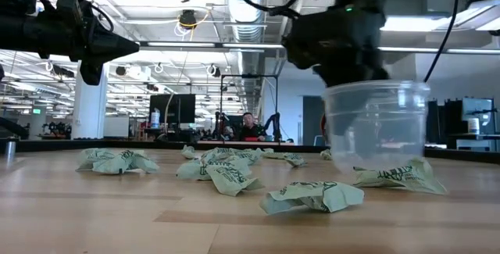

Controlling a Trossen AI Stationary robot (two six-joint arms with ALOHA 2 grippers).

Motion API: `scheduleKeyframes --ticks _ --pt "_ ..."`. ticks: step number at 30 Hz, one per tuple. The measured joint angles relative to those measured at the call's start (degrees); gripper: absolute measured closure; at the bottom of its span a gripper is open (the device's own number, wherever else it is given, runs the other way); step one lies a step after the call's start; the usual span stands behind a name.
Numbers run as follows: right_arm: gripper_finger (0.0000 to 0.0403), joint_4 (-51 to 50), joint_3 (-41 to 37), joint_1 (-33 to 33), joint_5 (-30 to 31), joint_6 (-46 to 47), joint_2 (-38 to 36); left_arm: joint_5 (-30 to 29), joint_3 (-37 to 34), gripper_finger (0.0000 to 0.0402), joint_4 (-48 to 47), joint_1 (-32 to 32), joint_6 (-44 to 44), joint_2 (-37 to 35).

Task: Pick and place Stevia / Truvia into bins
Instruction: Move the transparent container to the center of the table

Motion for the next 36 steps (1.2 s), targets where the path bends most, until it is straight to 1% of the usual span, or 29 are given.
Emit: scheduleKeyframes --ticks 4,8,13,19,24,28,36 --pt "0.0395 2.8 1.3 -1.8 -1.7 -3.8 0.0 0.0 0.0 0.0401 0.0 0.0 0.0 0.0" --pt "0.0395 4.8 3.5 -1.7 -2.1 -6.9 0.0 0.0 0.0 0.0401 0.0 0.0 0.0 0.0" --pt "0.0395 5.3 5.9 -1.3 -4.5 -8.3 -0.1 0.0 0.0 0.0401 0.0 0.0 0.0 0.0" --pt "0.0395 3.5 6.0 -0.7 -4.4 -10.5 -0.1 0.0 0.0 0.0401 0.0 0.0 0.0 0.0" --pt "0.0395 -2.1 6.0 -0.5 0.2 -13.1 -0.1 0.0 0.0 0.0401 0.0 0.0 0.0 0.0" --pt "0.0395 -3.2 6.0 -0.2 -0.5 -14.3 0.0 0.0 0.0 0.0401 0.0 0.0 0.0 0.0" --pt "0.0395 0.1 6.4 3.8 -3.3 -14.0 5.1 0.0 0.0 0.0401 0.0 0.0 0.0 0.0"
